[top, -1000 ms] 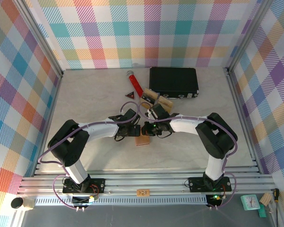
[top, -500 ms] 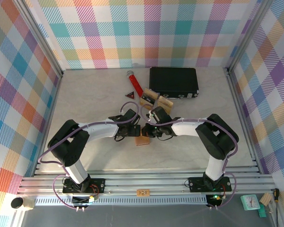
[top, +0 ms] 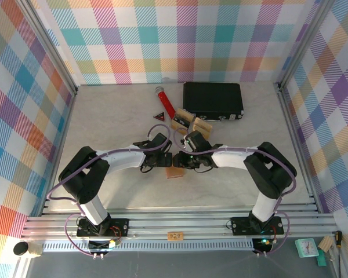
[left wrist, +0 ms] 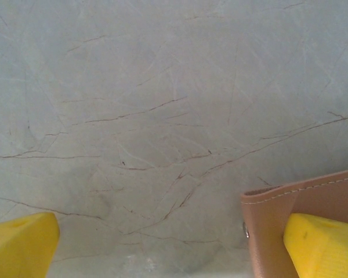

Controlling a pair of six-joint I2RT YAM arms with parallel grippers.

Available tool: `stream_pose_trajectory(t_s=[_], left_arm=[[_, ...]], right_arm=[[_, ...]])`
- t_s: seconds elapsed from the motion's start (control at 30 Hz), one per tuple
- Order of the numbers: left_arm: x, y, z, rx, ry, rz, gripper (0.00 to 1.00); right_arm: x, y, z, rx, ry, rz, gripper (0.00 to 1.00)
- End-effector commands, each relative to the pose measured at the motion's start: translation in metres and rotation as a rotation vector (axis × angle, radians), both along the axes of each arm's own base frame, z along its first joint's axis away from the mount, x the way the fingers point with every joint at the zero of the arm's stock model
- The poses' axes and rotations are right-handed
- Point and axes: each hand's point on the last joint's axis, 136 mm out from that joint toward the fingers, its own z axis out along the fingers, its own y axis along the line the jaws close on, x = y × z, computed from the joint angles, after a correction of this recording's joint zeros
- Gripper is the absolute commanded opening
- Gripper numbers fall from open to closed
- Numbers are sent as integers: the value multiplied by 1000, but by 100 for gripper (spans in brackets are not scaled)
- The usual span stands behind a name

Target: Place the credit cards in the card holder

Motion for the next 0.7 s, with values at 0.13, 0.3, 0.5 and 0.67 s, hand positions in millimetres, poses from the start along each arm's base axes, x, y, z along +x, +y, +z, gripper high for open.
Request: stream_pose_trajectory(t_s=[0.13,0.3,0.5,0.67], left_arm=[[36,18,37,-27,-46,56,100],[59,37,83,-71,-134,112,100],[67,71,134,-132,-276,197,100],[60,90,171,-155,-441,204,100]], right_arm=[[7,-22,68,-15,-123,-44,77],[6,-59,103,-25,-199,-106,99],[6,-132,136,-59,-297,-253,99],[6,-196,144,-208,-373,-411,99]])
